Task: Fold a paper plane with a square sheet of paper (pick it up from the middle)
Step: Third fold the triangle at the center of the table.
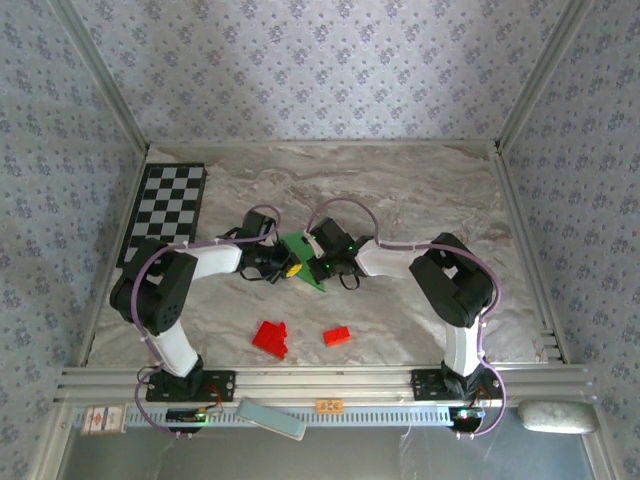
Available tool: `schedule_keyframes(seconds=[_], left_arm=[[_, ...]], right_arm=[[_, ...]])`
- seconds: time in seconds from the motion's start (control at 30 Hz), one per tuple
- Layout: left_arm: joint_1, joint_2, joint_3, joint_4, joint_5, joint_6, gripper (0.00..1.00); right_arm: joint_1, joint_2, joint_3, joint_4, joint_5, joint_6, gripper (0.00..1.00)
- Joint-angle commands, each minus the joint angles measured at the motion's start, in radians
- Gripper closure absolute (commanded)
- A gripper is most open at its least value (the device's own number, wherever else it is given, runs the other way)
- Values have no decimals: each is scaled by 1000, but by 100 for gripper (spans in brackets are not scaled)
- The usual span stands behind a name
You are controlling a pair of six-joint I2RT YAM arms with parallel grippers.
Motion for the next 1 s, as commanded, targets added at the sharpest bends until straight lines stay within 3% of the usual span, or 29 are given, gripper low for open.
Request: schedule_keyframes(seconds=[0.0,0.97], left_arm=[[-7,5,11,-32,-17,22,91],[-7,32,1,-63,-48,28,93]], right_arm=[[-4,42,5,-68,3,18,100],[-5,50,15,-79,0,23,100]])
